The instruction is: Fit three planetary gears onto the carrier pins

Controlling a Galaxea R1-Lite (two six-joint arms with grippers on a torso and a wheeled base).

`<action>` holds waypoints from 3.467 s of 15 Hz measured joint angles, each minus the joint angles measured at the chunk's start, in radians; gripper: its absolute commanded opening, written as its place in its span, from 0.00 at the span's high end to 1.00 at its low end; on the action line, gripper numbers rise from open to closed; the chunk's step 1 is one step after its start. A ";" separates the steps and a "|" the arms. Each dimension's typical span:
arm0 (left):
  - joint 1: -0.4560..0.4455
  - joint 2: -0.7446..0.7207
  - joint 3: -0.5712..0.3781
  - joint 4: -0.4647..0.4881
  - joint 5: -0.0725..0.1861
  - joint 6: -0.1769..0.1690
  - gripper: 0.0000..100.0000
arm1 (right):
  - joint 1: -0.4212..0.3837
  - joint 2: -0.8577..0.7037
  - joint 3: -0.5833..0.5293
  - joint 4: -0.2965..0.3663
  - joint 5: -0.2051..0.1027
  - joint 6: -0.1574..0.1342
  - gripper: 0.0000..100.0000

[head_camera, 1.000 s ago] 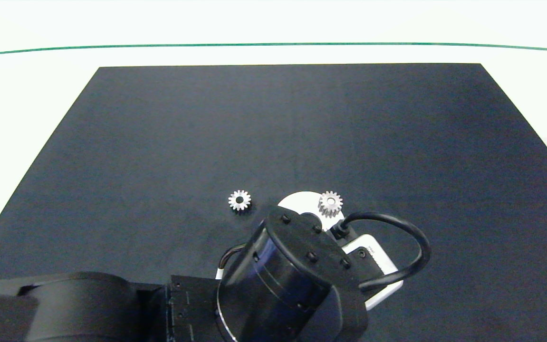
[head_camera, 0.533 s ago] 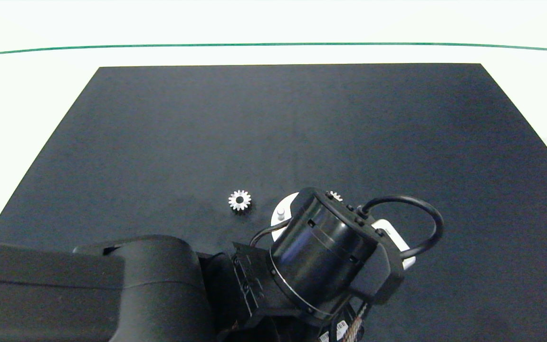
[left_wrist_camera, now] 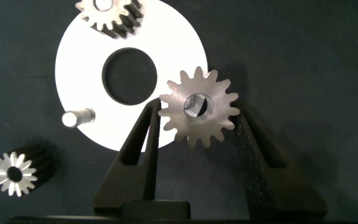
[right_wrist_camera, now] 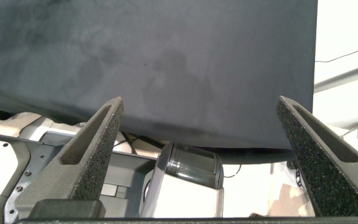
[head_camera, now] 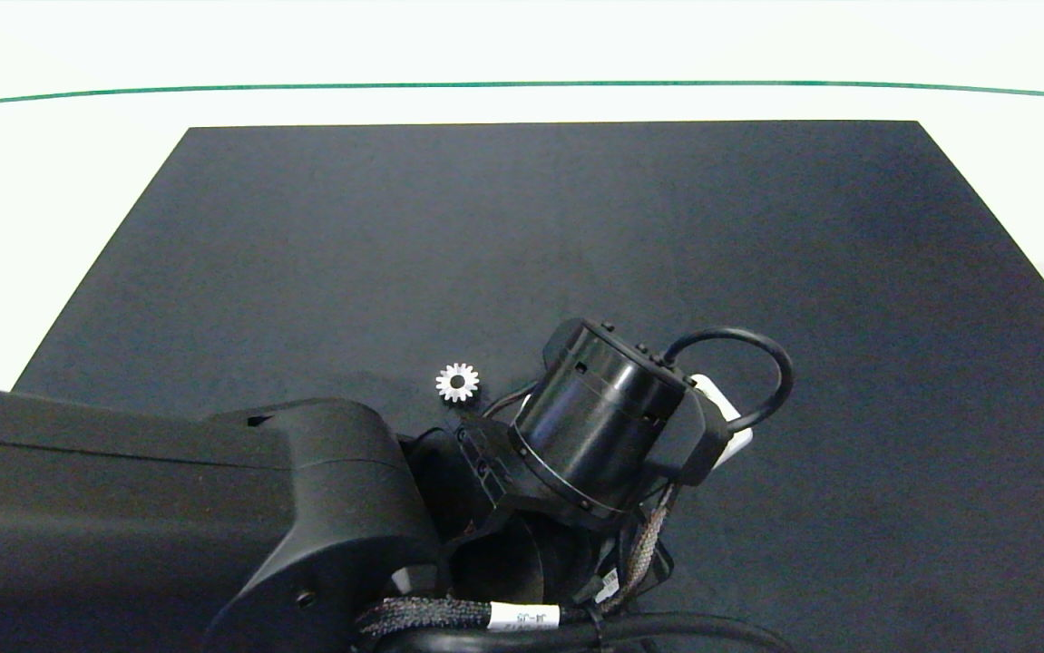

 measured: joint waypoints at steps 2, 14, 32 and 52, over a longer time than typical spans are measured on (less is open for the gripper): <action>0.007 0.011 -0.001 -0.001 0.001 0.001 0.93 | 0.000 0.000 -0.002 0.000 0.000 -0.003 0.00; 0.020 0.037 0.000 -0.007 0.001 0.002 0.93 | 0.006 -0.001 -0.045 0.044 0.000 -0.007 0.00; 0.023 0.053 -0.013 -0.009 0.000 -0.003 0.93 | 0.016 -0.001 -0.045 0.055 -0.001 -0.006 0.00; 0.038 0.052 0.004 -0.034 0.000 -0.001 0.00 | 0.016 -0.001 -0.068 0.066 -0.002 -0.006 0.00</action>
